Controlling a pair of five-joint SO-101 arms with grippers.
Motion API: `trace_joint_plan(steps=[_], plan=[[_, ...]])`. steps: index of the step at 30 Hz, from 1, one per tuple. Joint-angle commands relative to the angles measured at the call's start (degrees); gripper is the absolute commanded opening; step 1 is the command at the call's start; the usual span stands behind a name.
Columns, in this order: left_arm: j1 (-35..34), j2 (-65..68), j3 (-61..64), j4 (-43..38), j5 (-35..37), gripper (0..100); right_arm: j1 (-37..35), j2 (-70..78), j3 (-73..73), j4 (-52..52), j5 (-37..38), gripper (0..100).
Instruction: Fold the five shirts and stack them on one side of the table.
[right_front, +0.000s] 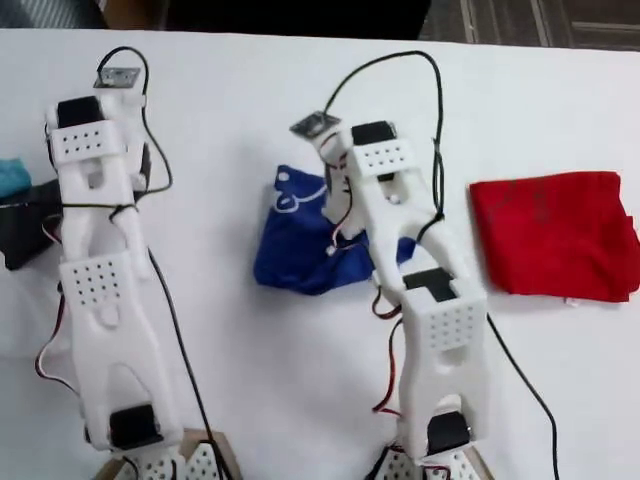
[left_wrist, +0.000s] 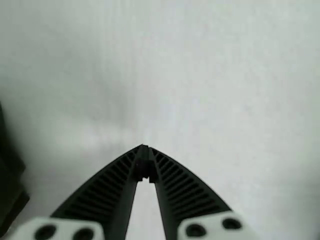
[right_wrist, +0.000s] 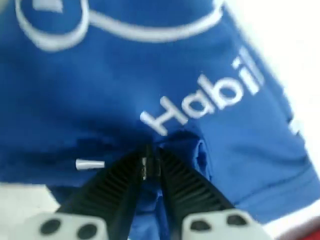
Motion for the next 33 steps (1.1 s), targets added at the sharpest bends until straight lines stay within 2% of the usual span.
trace_joint_plan(steps=[1, 6, 14, 19, 21, 25, 26, 30, 31, 33], plan=[[-0.26, -0.88, -2.24, 0.79, 0.62, 3, 0.13, -6.29, -1.76, 5.67, 4.22, 2.1], [-0.26, -0.88, -2.59, 0.79, 0.62, 3, 1.89, -11.12, 2.02, 6.64, 7.82, 2.1], [-0.26, -1.23, -2.59, 0.62, 0.62, 3, 6.29, -16.48, 18.99, 6.37, 15.03, 2.1], [-0.18, -0.88, -2.59, 0.44, 0.62, 3, 10.24, -22.73, 20.75, 4.26, 15.65, 2.1], [0.35, -0.88, -2.59, 0.44, 1.14, 3, 12.44, -25.89, 20.75, 0.22, 13.01, 2.1], [1.67, -0.88, -2.59, 0.44, 2.81, 3, 17.19, -26.68, 20.75, -9.63, -3.43, 3.0], [2.29, -0.88, -2.59, 0.44, 2.90, 3, 17.54, -25.80, 20.75, -10.77, -5.27, 5.7], [4.57, -0.88, -2.59, 0.44, 2.90, 3, 17.36, -19.74, 19.69, -13.67, -8.44, 26.5], [5.10, -0.88, -2.59, 0.44, 2.90, 3, 17.27, -17.80, 18.81, -14.29, -8.62, 29.5], [5.89, -0.88, -2.59, 0.44, 2.90, 3, 17.10, -13.67, 15.56, -14.46, -8.62, 28.9]])
